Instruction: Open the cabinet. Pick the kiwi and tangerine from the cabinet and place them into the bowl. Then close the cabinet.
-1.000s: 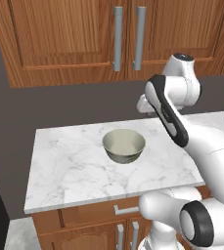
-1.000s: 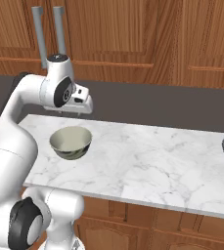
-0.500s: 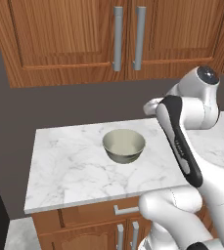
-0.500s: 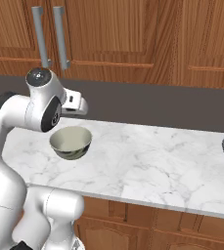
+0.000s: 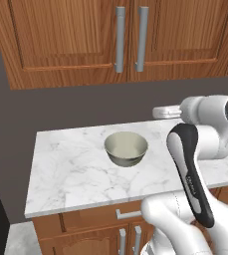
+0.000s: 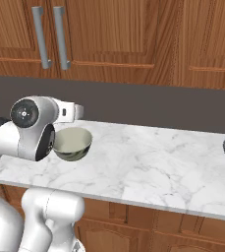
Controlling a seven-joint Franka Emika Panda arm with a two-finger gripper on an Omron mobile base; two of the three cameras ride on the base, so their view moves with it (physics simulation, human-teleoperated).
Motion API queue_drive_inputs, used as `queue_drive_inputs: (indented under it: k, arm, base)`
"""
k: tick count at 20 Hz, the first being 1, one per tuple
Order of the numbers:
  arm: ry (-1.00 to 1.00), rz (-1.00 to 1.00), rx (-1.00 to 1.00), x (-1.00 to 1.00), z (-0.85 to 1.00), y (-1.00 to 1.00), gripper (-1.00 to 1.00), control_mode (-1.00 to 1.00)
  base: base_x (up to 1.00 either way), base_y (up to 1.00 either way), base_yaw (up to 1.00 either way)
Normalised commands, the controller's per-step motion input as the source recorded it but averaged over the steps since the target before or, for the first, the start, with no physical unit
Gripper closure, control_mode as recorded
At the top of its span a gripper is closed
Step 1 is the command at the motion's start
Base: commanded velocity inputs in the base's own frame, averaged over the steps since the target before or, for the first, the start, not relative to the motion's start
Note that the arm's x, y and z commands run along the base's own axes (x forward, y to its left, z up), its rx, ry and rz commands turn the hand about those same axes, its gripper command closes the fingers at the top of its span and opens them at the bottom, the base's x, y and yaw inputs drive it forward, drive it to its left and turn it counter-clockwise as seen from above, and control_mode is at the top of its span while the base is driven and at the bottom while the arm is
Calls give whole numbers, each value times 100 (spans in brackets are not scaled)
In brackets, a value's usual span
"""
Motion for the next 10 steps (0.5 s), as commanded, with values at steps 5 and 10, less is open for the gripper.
queue_drive_inputs:
  k: [5, 10]
  arm:
    - [-29, 0, 4, -23, 48, 0, -100, -100]
    - [-28, 0, 1, -24, 33, 0, -100, -100]
  base:
    - [0, 0, 0]
    - [0, 0, 0]
